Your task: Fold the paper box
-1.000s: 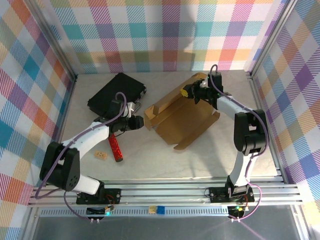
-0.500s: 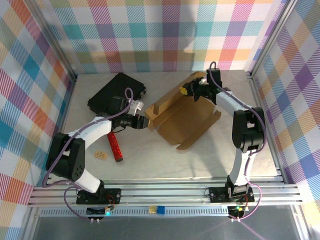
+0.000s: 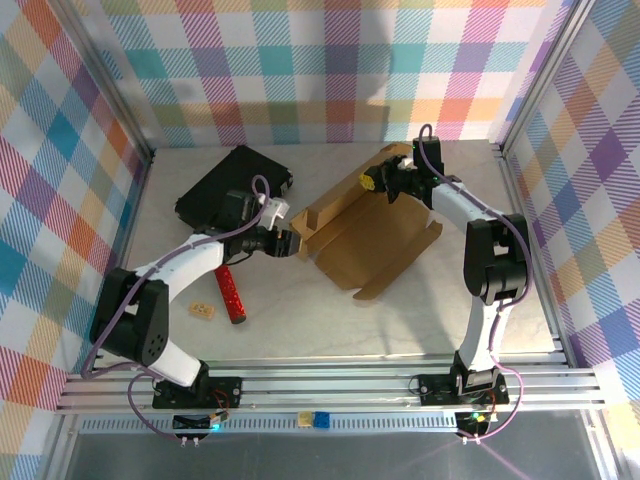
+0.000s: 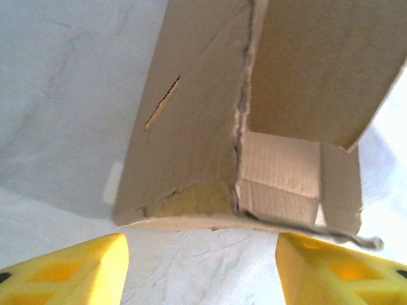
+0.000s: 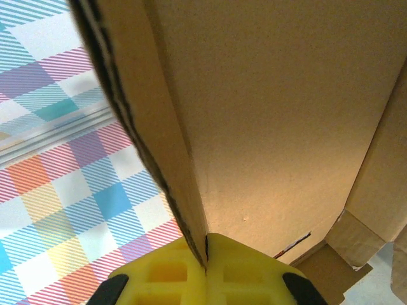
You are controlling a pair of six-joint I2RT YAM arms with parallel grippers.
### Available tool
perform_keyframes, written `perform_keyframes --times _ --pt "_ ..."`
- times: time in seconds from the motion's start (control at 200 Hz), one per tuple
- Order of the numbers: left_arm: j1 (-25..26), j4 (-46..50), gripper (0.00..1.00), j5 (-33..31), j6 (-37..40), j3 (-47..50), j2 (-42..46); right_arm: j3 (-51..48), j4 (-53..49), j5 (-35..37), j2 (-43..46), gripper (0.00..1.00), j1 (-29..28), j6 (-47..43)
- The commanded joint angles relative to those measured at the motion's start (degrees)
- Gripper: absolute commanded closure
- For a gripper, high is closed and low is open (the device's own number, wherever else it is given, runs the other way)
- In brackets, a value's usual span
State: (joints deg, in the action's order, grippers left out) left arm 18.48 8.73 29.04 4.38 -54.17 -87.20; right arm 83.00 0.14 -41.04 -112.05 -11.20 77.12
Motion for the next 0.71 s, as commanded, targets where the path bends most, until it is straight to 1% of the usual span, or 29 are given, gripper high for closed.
perform_keyframes --times 0.0,0.065,0.14,0.285,0.39,0.47,0.54,0.7 --pt "-0.81 3.41 0.25 -0.51 9.10 -0.11 3.12 1.80 -0.87 -1.77 -1.67 1.00 0.13 0.84" --pt "-0.81 2.62 0.22 0.26 12.47 0.56 2.88 2.58 -1.73 -2.20 -1.96 1.00 0.13 0.34" --pt "-1.20 1.76 0.20 1.49 13.58 -0.09 1.56 3.54 -2.83 -2.88 -2.53 1.00 0.13 -0.18" --pt "-1.94 4.85 0.22 5.90 16.45 -4.51 -3.43 4.80 -3.36 -3.61 -3.51 1.00 0.13 0.05" --pt "-2.14 2.96 0.24 8.81 15.18 -6.10 -6.65 5.27 -3.58 -3.70 -3.70 1.00 -0.05 0.06" --pt "-2.13 2.57 0.27 12.31 13.61 -8.12 -9.16 5.26 -3.48 -3.53 -3.59 1.00 -0.14 0.19" --pt "-1.83 1.97 0.29 14.23 12.04 -8.93 -9.97 5.24 -3.14 -3.18 -3.53 1.00 -0.14 0.52" --pt "0.41 -3.06 0.30 13.88 7.96 -5.85 -7.79 4.23 0.37 -2.54 -3.44 1.00 -0.07 3.36"
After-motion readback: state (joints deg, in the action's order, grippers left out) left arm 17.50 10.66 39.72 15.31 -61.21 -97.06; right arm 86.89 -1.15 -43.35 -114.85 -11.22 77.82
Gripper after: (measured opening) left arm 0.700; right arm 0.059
